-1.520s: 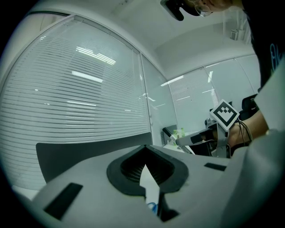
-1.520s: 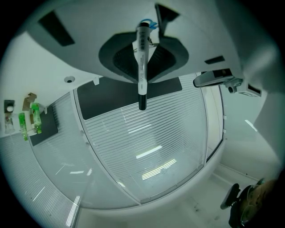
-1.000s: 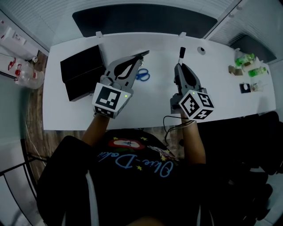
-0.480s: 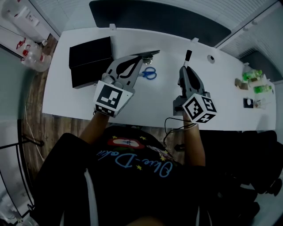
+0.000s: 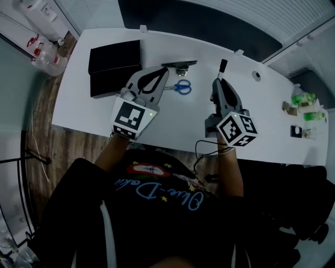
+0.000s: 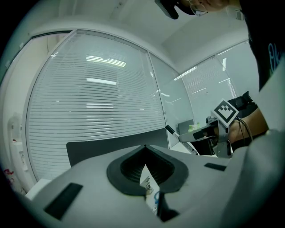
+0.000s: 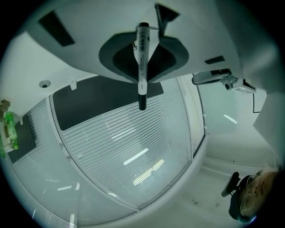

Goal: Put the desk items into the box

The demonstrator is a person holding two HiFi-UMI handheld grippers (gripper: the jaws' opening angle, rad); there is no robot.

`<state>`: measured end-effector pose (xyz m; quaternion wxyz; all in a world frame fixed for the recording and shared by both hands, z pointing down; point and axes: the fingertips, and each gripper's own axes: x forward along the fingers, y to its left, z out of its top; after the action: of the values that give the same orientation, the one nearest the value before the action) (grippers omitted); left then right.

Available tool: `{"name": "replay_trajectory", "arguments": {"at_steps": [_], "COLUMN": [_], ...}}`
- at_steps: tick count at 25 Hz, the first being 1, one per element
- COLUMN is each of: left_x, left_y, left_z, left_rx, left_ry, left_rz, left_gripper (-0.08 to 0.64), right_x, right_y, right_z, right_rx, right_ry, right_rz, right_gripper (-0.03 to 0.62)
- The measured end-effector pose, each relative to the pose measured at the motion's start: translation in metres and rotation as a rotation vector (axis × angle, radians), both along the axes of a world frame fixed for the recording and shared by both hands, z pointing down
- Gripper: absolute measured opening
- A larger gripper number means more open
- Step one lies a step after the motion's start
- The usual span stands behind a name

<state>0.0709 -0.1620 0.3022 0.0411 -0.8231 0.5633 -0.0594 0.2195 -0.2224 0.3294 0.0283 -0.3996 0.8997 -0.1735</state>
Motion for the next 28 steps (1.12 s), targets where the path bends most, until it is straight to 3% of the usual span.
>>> {"name": "replay_trajectory", "arguments": {"at_steps": [6,28], "left_x": [-0.016,-0.106], "left_y": [0.004,0.032], "left_z": [-0.001,-0.009], "left_rx": [0.011,0.017], "left_ry": [-0.024,-0.001], "left_rz": [-0.022,-0.089], "left_gripper": [0.006,0.006], "right_x": [-0.020,-0.122], "right_y": [-0.001,0.025], "right_z": [-0.002,-0.013], "right_rx": [0.002,-0.004], "right_ry": [-0.009,-0.033], "right_rz": [-0.031,-0.126], "right_gripper": [0.072,0.072]}}
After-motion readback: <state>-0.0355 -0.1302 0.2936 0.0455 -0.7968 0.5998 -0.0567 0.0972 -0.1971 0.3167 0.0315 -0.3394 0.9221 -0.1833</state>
